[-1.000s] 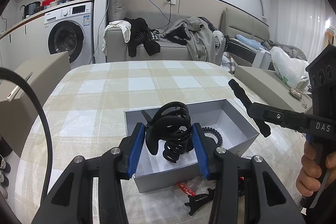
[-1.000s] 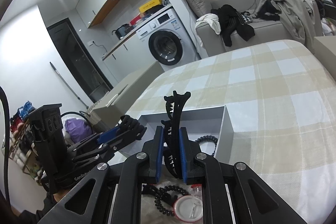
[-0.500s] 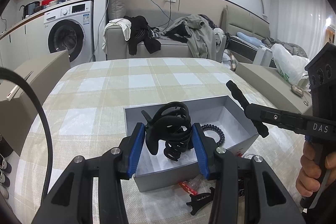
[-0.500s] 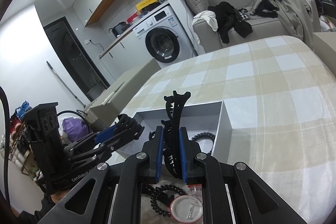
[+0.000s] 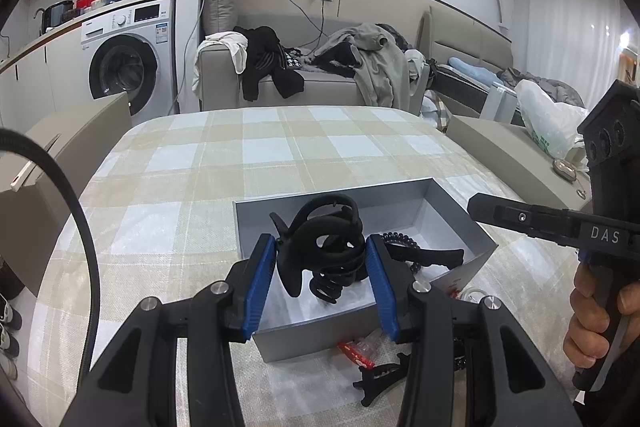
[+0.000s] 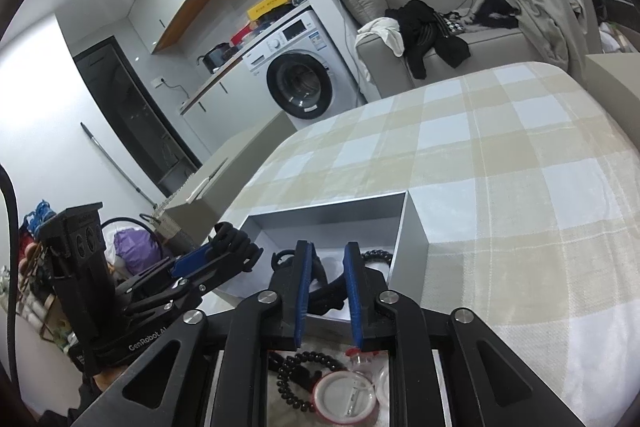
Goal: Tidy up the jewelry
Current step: 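Open both grippers to release the items into the box, then move the right gripper toward the red round badge beside the box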
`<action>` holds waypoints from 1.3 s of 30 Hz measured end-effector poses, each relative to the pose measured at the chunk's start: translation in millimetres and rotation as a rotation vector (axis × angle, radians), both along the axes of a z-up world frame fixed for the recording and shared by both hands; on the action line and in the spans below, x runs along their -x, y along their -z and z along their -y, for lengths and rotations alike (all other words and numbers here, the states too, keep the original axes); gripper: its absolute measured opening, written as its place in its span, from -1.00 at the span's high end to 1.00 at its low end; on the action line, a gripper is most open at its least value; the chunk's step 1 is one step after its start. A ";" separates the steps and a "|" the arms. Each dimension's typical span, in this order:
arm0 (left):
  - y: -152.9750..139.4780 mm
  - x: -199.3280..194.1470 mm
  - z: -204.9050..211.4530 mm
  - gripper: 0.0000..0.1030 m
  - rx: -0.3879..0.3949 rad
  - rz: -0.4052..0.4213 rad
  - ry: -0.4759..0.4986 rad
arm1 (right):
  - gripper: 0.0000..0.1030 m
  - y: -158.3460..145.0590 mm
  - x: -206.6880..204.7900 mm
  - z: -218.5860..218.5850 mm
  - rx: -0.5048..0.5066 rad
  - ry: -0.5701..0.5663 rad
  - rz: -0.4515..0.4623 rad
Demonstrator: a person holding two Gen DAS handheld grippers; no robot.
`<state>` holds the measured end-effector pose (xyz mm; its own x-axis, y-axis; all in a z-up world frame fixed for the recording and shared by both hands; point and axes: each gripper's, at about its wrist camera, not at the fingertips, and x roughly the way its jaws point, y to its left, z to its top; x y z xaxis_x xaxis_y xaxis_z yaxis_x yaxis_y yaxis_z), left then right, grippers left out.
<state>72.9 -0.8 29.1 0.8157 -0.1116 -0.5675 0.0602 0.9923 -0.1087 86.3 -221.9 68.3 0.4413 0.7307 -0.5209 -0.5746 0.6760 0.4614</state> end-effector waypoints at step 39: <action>35.3 49.4 11.6 -0.98 -0.061 -0.103 0.014 | -1.00 37.2 57.5 11.1 0.385 -0.013 0.089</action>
